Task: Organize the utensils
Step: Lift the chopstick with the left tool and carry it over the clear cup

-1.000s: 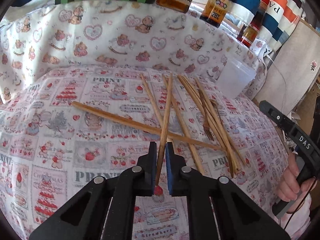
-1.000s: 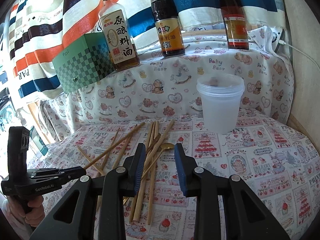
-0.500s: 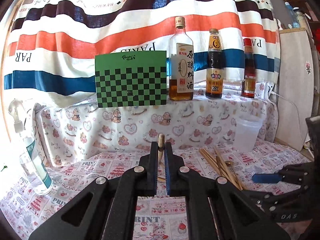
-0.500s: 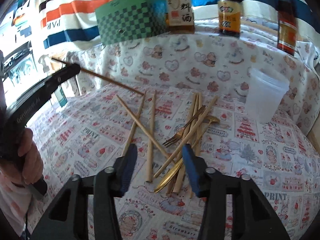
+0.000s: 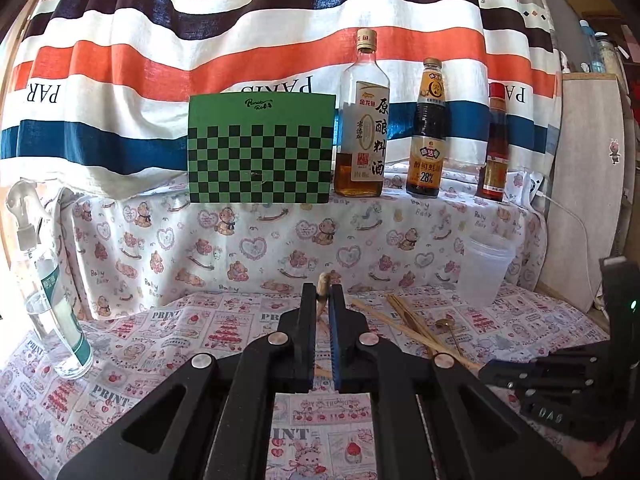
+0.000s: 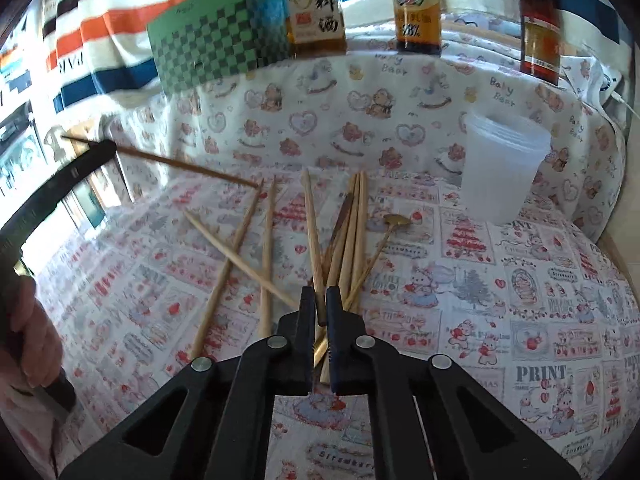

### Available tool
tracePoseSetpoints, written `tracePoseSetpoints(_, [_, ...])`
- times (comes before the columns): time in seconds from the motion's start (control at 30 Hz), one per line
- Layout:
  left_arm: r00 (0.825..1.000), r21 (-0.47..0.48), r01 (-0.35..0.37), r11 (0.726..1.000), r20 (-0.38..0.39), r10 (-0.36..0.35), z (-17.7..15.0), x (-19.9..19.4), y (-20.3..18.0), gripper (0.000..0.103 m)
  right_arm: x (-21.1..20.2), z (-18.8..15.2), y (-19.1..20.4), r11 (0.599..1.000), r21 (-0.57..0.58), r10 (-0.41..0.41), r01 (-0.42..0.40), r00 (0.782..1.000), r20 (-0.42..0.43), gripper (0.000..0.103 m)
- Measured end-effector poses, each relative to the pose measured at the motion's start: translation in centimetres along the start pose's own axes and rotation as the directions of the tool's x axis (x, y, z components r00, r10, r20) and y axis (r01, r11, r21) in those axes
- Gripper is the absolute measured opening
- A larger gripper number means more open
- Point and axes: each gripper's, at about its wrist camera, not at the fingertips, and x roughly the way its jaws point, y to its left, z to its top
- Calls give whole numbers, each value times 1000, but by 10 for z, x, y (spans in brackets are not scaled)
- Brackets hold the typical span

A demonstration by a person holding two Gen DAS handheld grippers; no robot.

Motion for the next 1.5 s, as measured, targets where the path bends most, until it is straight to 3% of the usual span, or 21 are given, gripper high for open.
tracePoseSetpoints(0.1, [1000,-1,2,1000,-1,-2,1,0,0,5,-25,9,-15,997,69,12,-20,993,118,5])
tracePoseSetpoints(0.23, [999,-30,41,999,-20,-42,2,1,3,5,-54,17,-27,994,107,2,-31,964,267,5])
tracePoseSetpoints(0.43, [996,-3,74,997,-54,-74,-2,7,-4,5,-76,19,-26,994,96,11,-50,931,366,5])
tracePoseSetpoints(0.73, [996,-27,84,996,-38,-85,2,3,1,5,-92,18,-34,990,130,2,-62,910,415,5])
tracePoseSetpoints(0.87, [996,-36,87,996,-32,-88,5,1,3,5,-98,20,-39,989,148,-41,-28,896,442,5])
tracePoseSetpoints(1.03, [997,9,77,997,-6,-77,23,8,-7,5,-98,50,-51,987,158,-44,-24,911,410,5])
tracePoseSetpoints(1.13, [997,-23,80,997,13,-79,46,16,-13,5,-100,84,-53,989,150,-51,-7,924,380,5])
tracePoseSetpoints(1.2, [991,-46,122,991,58,-120,62,19,-16,5,-108,107,-55,987,159,-98,34,905,414,5])
tracePoseSetpoints(1.27, [990,-57,117,991,85,-112,82,26,-24,5,-114,128,-56,986,158,-113,46,888,445,5])
tracePoseSetpoints(1.37, [986,-78,136,988,109,-127,109,34,-37,5,-126,149,-70,980,196,-111,13,860,498,5])
tracePoseSetpoints(1.5, [981,-42,146,988,139,-139,139,40,-67,5,-146,158,-93,973,233,-143,2,795,589,5])
